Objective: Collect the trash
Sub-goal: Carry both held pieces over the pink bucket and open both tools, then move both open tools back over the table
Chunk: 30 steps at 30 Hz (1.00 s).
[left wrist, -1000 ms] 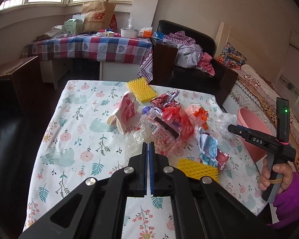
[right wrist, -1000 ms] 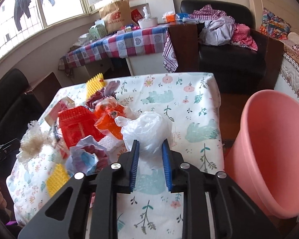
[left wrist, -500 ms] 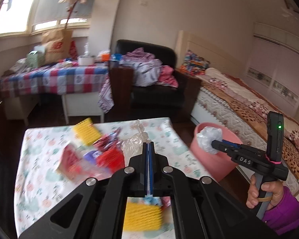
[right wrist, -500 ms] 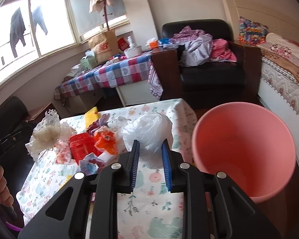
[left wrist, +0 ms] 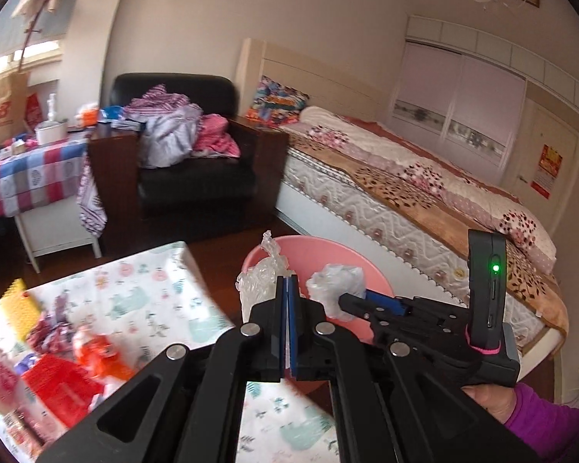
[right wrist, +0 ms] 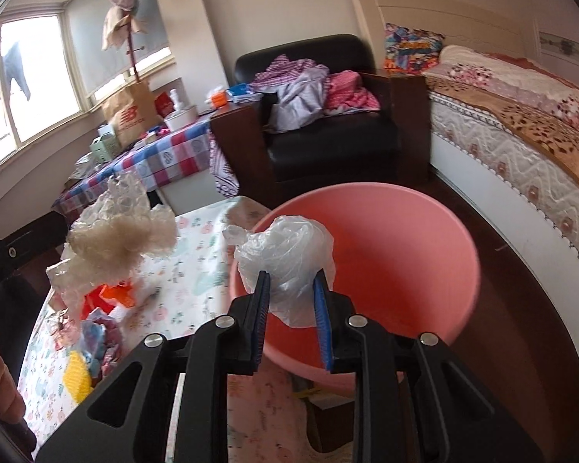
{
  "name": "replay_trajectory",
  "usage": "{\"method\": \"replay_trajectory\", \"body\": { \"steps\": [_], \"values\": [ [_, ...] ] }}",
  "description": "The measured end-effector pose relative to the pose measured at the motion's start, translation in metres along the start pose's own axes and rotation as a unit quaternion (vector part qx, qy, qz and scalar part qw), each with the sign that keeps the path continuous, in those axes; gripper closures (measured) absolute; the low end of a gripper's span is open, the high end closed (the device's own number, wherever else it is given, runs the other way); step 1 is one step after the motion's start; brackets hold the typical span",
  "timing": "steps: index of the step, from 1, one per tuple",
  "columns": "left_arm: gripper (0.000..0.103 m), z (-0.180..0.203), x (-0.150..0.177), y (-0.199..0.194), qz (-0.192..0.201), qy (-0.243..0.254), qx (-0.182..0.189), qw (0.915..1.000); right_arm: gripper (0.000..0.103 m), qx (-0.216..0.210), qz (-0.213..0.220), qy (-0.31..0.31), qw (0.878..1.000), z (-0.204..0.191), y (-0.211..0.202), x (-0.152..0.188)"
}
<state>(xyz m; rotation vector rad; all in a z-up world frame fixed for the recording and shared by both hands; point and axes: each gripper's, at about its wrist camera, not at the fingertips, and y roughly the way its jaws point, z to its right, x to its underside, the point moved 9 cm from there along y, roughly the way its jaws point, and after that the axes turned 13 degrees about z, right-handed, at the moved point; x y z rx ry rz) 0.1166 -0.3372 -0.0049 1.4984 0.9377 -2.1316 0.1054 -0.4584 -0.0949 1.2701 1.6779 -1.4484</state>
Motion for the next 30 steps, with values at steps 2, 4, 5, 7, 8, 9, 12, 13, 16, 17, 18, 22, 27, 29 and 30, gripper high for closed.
{"method": "replay_trajectory", "body": {
  "steps": [2, 4, 5, 7, 8, 9, 12, 13, 16, 17, 18, 22, 27, 29, 30],
  "values": [
    [0.103, 0.008, 0.004, 0.019, -0.01, -0.004, 0.01, 0.9999, 0.08, 0.008, -0.003, 0.005, 1.0, 0.008, 0.003, 0.002],
    [0.103, 0.014, 0.011, 0.036, -0.025, -0.013, 0.015, 0.9995, 0.08, 0.015, -0.01, 0.01, 1.0, 0.016, 0.006, 0.005],
    [0.103, 0.016, 0.016, 0.046, -0.033, -0.019, 0.016, 0.9992, 0.08, 0.018, -0.013, 0.01, 1.0, 0.019, 0.008, 0.008],
    [0.103, 0.019, 0.024, 0.059, -0.046, -0.028, 0.018, 0.9984, 0.08, 0.023, -0.02, 0.008, 1.0, 0.022, 0.011, 0.012],
    [0.103, 0.019, 0.028, 0.066, -0.052, -0.033, 0.016, 0.998, 0.08, 0.026, -0.022, 0.007, 0.999, 0.024, 0.012, 0.014],
    [0.103, 0.018, 0.032, 0.074, -0.059, -0.038, 0.017, 0.9974, 0.08, 0.029, -0.024, 0.007, 0.999, 0.026, 0.013, 0.016],
    [0.103, 0.015, 0.043, 0.086, -0.071, -0.041, 0.012, 0.9966, 0.08, 0.038, -0.025, 0.007, 0.999, 0.031, 0.015, 0.019],
    [0.102, 0.014, 0.045, 0.087, -0.073, -0.041, 0.012, 0.9964, 0.08, 0.04, -0.026, 0.008, 0.999, 0.032, 0.016, 0.019],
    [0.102, 0.013, 0.049, 0.091, -0.072, -0.042, 0.012, 0.9964, 0.075, 0.051, -0.031, 0.014, 0.998, 0.037, 0.019, 0.021],
    [0.101, 0.013, 0.049, 0.092, -0.07, -0.042, 0.01, 0.9966, 0.072, 0.054, -0.032, 0.018, 0.998, 0.039, 0.02, 0.021],
    [0.095, 0.01, 0.049, 0.089, -0.069, -0.041, 0.01, 0.9967, 0.068, 0.056, -0.032, 0.02, 0.998, 0.04, 0.019, 0.021],
    [0.07, 0.01, 0.043, 0.079, -0.061, -0.048, 0.008, 0.9969, 0.062, 0.059, -0.029, 0.026, 0.997, 0.043, 0.019, 0.019],
    [0.064, 0.012, 0.028, 0.061, -0.033, -0.032, 0.005, 0.9989, 0.061, 0.053, -0.02, 0.026, 0.998, 0.036, 0.012, 0.013],
    [0.061, 0.012, 0.02, 0.049, -0.019, -0.024, 0.0, 0.9995, 0.061, 0.045, -0.013, 0.022, 0.999, 0.03, 0.007, 0.009],
    [0.061, 0.011, 0.017, 0.043, -0.013, -0.023, -0.003, 0.9996, 0.061, 0.039, -0.009, 0.019, 0.999, 0.025, 0.005, 0.007]
  ]
}}
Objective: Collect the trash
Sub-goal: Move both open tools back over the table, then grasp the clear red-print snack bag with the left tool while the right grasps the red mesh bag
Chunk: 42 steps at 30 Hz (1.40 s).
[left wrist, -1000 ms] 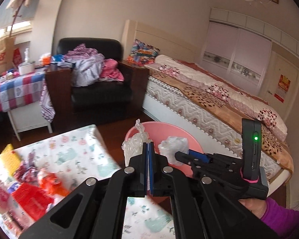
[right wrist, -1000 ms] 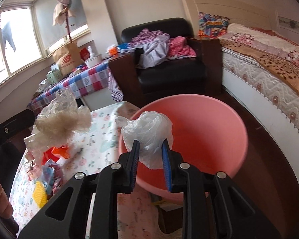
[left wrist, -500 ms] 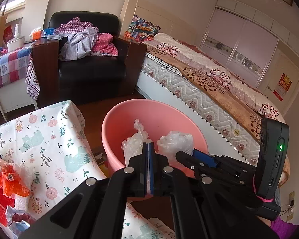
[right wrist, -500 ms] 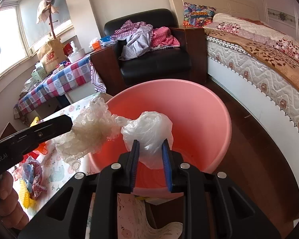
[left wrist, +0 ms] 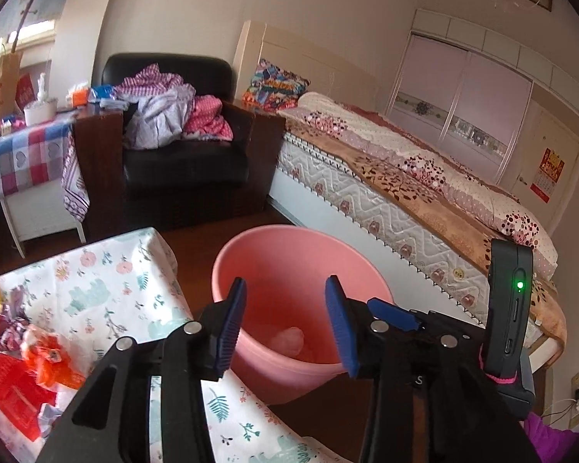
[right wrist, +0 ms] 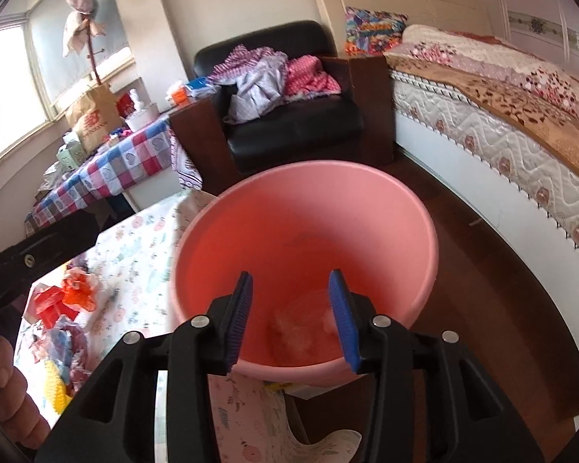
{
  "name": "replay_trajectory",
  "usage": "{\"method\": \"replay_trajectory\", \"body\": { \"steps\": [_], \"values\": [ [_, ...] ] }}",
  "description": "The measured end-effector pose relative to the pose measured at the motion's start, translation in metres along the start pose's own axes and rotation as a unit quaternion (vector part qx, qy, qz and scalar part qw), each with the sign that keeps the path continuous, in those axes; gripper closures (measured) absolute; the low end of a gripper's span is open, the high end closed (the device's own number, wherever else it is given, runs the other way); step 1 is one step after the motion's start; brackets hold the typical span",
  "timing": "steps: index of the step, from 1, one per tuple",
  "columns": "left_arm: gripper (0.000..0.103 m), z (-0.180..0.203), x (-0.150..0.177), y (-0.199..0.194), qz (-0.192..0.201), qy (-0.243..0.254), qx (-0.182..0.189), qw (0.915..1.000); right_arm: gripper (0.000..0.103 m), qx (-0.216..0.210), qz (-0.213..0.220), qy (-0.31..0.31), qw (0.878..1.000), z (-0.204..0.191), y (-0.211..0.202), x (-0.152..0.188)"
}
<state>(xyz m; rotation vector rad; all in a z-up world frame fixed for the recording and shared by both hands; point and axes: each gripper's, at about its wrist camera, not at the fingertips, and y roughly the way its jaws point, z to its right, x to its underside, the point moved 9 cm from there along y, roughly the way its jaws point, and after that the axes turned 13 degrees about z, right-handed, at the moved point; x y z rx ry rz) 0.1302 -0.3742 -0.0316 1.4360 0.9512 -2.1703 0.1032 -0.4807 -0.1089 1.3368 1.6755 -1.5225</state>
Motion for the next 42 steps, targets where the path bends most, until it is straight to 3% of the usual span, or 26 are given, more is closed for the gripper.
{"method": "replay_trajectory", "body": {
  "steps": [5, 14, 23, 28, 36, 42],
  "values": [
    [0.059, -0.013, -0.01, -0.037, 0.023, 0.008, -0.031, 0.9992, 0.048, -0.035, 0.019, -0.017, 0.999, -0.034, -0.017, -0.006],
    [0.059, -0.076, 0.002, -0.112, 0.032, -0.005, -0.121, 0.9921, 0.048, -0.098, 0.014, -0.048, 0.994, -0.097, -0.034, 0.005],
    [0.059, -0.148, 0.034, -0.194, 0.033, -0.028, -0.219, 0.9748, 0.048, -0.142, -0.015, -0.071, 0.987, -0.145, -0.042, 0.033],
    [0.051, -0.183, 0.058, -0.234, 0.027, -0.055, -0.264, 0.9627, 0.048, -0.17, -0.037, -0.08, 0.982, -0.17, -0.043, 0.052],
    [0.051, -0.204, 0.107, -0.26, -0.013, -0.08, -0.287, 0.9544, 0.048, -0.193, -0.073, -0.106, 0.973, -0.199, -0.039, 0.083],
    [0.051, -0.225, 0.103, -0.25, -0.008, -0.119, -0.303, 0.9455, 0.048, -0.208, -0.093, -0.115, 0.967, -0.212, -0.036, 0.098]
  ]
}}
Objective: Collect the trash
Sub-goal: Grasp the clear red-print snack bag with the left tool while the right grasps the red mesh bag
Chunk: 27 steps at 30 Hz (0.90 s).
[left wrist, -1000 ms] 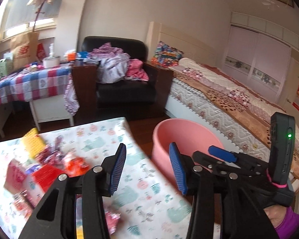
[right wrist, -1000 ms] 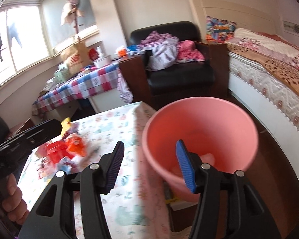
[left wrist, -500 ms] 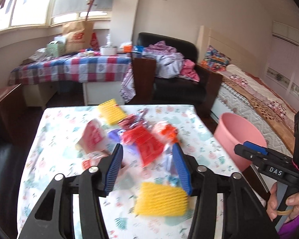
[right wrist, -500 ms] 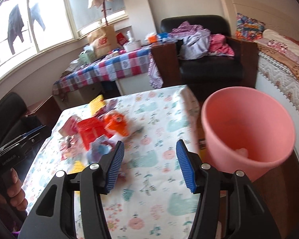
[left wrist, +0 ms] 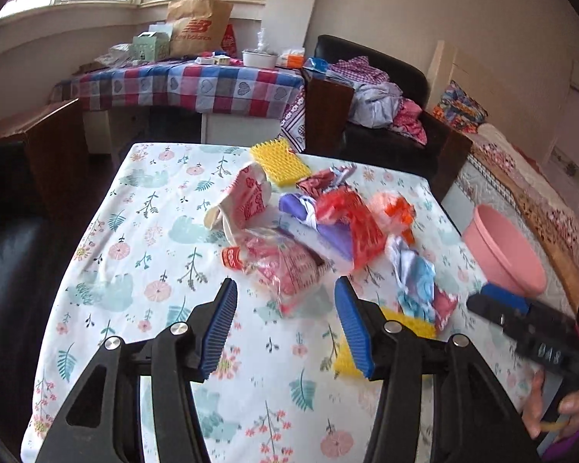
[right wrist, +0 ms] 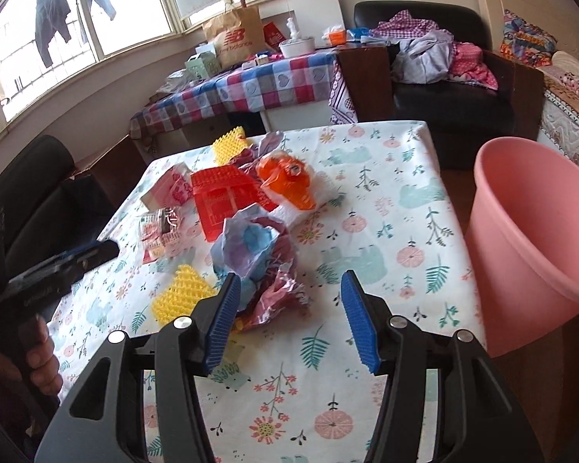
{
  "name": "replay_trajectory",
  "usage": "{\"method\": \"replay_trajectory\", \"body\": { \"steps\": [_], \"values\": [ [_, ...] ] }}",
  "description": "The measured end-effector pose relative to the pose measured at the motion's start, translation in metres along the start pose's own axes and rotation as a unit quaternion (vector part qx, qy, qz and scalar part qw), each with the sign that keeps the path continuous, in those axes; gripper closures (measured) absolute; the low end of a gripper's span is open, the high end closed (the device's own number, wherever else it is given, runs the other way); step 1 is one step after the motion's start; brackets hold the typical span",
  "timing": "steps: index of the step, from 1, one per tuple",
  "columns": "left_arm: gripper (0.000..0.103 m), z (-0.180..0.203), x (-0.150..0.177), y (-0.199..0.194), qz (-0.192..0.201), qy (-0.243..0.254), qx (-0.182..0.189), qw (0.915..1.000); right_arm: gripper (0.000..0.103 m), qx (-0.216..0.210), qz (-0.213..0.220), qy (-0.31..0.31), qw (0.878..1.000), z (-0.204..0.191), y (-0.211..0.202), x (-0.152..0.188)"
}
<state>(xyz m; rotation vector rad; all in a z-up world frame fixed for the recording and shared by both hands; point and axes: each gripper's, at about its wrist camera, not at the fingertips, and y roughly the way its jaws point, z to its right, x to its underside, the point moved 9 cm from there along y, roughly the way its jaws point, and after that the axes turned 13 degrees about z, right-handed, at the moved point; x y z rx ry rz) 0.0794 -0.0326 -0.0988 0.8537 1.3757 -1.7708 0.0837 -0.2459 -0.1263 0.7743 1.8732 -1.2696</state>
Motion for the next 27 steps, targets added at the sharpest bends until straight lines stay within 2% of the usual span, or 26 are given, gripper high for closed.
{"method": "replay_trajectory", "body": {
  "steps": [7, 8, 9, 10, 11, 12, 20, 27],
  "values": [
    [0.052, -0.002, -0.001, 0.047, -0.034, -0.052, 0.003, 0.9981, 0.048, -0.01, -0.001, -0.016, 1.0, -0.008, 0.004, -0.005],
    [0.058, -0.004, 0.002, 0.052, -0.041, -0.055, 0.001, 0.9976, 0.048, -0.011, -0.001, -0.019, 1.0, -0.011, 0.007, -0.008],
    [0.076, -0.005, 0.004, 0.057, -0.049, -0.062, 0.004, 0.9969, 0.048, -0.013, -0.001, -0.024, 1.0, -0.013, 0.009, -0.012],
    [0.087, -0.004, 0.006, 0.06, -0.055, -0.073, 0.015, 0.9957, 0.048, -0.014, 0.001, -0.028, 0.999, -0.016, 0.01, -0.016],
    [0.089, -0.004, 0.006, 0.061, -0.057, -0.083, 0.027, 0.9946, 0.048, -0.016, 0.003, -0.035, 0.999, -0.019, 0.012, -0.02],
    [0.098, -0.005, 0.006, 0.059, -0.052, -0.086, 0.031, 0.9944, 0.048, -0.018, 0.005, -0.044, 0.999, -0.023, 0.015, -0.026],
    [0.101, -0.006, -0.001, 0.029, -0.015, -0.057, 0.058, 0.9966, 0.048, -0.056, -0.008, -0.06, 0.997, -0.067, 0.058, -0.05],
    [0.101, -0.017, 0.002, 0.011, -0.005, -0.055, 0.066, 0.9963, 0.048, -0.007, -0.027, -0.116, 0.993, -0.09, 0.109, -0.047]
  ]
}}
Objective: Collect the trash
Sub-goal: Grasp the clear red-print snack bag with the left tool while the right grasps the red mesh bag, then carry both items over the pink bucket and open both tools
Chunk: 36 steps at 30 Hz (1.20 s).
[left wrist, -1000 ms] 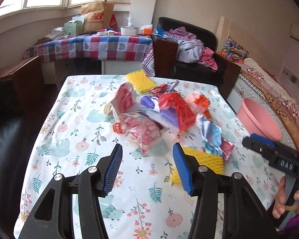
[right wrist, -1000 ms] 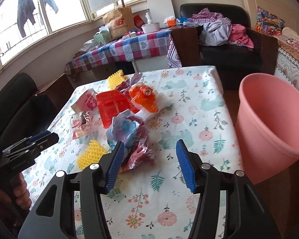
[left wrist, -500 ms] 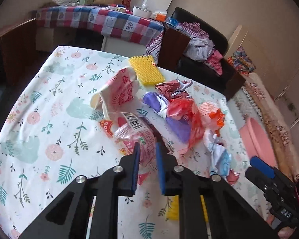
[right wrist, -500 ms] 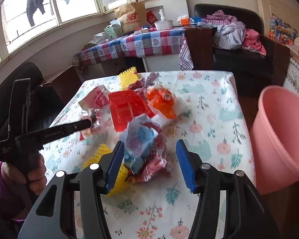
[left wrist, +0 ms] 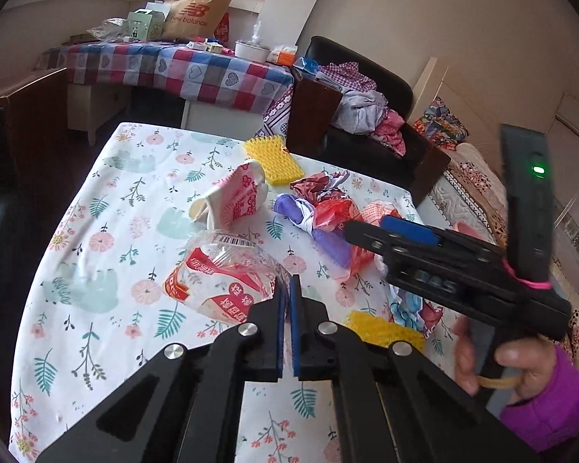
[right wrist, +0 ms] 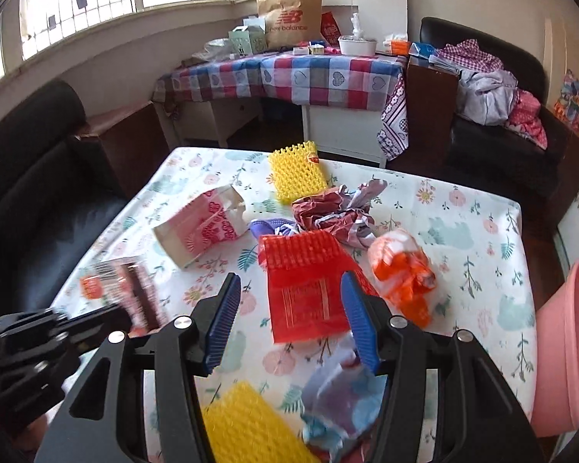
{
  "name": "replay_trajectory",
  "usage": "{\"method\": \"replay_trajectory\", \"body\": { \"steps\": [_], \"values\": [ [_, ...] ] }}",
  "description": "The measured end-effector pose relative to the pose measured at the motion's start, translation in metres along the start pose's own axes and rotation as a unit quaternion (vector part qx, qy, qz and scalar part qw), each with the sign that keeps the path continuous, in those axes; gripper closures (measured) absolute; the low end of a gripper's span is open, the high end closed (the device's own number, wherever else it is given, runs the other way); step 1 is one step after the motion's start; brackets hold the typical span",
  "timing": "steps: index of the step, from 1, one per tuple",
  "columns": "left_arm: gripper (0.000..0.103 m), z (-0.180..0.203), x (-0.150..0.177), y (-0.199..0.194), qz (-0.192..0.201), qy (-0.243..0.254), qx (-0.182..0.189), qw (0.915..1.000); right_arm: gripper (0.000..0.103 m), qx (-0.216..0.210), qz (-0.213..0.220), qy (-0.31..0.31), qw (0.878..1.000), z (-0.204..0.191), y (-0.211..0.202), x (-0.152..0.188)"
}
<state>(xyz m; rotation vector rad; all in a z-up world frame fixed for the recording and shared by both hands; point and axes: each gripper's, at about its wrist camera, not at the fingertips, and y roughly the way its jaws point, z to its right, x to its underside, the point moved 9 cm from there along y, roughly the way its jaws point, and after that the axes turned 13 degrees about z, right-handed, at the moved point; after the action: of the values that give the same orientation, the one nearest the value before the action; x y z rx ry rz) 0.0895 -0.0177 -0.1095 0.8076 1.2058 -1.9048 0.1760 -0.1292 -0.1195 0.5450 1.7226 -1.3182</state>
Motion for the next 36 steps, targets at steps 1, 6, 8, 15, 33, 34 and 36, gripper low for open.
{"method": "replay_trajectory", "body": {
  "steps": [1, 6, 8, 15, 33, 34, 36],
  "values": [
    [0.101, -0.002, 0.0, -0.001, -0.001, -0.002, 0.0, 1.0, 0.048, 0.004, -0.002, -0.003, 1.0, -0.001, 0.004, 0.001],
    [0.101, -0.011, 0.003, -0.004, 0.0, -0.013, 0.0, 0.9999, 0.07, 0.018, -0.011, 0.005, 1.0, 0.005, 0.009, 0.008],
    [0.101, -0.012, 0.003, -0.005, 0.0, -0.014, 0.001, 0.9999, 0.081, 0.02, -0.011, 0.008, 1.0, 0.008, 0.009, 0.009],
    [0.101, -0.007, 0.0, -0.011, 0.007, -0.01, 0.004, 0.9999, 0.1, 0.005, 0.024, 0.038, 0.999, 0.017, -0.021, -0.002],
    [0.101, 0.042, -0.023, -0.035, 0.041, 0.037, 0.027, 0.9981, 0.101, -0.013, 0.116, 0.106, 0.988, 0.058, -0.113, -0.025],
    [0.101, 0.045, -0.023, -0.035, 0.041, 0.041, 0.029, 0.9979, 0.101, -0.01, 0.119, 0.111, 0.987, 0.064, -0.117, -0.024],
    [0.101, 0.053, -0.024, -0.034, 0.039, 0.047, 0.034, 0.9975, 0.101, -0.006, 0.124, 0.117, 0.985, 0.069, -0.122, -0.022]
  ]
}}
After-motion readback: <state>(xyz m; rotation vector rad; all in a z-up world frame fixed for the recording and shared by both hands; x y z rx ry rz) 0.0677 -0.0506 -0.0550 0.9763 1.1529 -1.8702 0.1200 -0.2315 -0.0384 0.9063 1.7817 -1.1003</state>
